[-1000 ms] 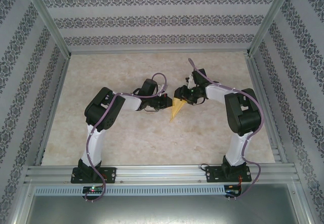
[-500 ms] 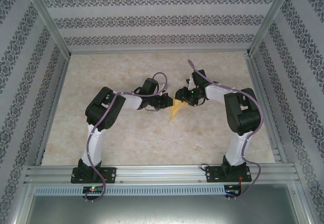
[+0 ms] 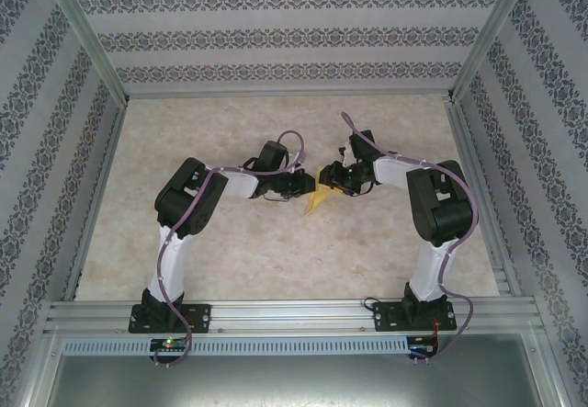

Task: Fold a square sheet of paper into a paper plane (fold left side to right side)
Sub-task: Fold the wing for the fifth time at the center of the table.

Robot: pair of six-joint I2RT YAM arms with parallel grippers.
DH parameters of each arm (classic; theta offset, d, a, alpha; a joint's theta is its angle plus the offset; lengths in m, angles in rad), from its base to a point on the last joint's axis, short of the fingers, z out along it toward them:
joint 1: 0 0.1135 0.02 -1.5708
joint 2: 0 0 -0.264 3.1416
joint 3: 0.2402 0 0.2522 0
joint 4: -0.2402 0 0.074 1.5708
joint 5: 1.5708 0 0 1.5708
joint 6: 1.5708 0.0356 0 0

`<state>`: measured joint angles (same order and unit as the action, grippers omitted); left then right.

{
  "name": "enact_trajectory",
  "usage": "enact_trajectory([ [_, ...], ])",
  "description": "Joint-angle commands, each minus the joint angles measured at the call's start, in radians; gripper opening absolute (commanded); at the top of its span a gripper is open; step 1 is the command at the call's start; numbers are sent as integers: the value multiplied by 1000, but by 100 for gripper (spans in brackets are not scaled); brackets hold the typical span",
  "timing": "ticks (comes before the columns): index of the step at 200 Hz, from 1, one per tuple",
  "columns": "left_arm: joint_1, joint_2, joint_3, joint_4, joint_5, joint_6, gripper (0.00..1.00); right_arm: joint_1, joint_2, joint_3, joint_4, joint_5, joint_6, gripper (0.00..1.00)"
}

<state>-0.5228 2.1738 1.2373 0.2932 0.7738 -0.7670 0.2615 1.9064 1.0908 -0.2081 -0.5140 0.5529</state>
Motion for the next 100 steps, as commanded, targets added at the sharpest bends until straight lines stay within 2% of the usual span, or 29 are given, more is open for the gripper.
enact_trajectory([
  [1, 0, -44, -56, 1, -83, 19, 19, -15, 43, -36, -49, 40, -6, 48],
  [29, 30, -164, -152, 10, -96, 23, 27, -16, 43, -37, -47, 33, -11, 48],
  [49, 35, -251, -208, -8, -84, 39, 27, -16, 46, -34, -44, 30, -13, 48],
  [100, -3, -405, -274, 8, 53, 0, 18, -16, 51, -31, -42, 26, -11, 48],
])
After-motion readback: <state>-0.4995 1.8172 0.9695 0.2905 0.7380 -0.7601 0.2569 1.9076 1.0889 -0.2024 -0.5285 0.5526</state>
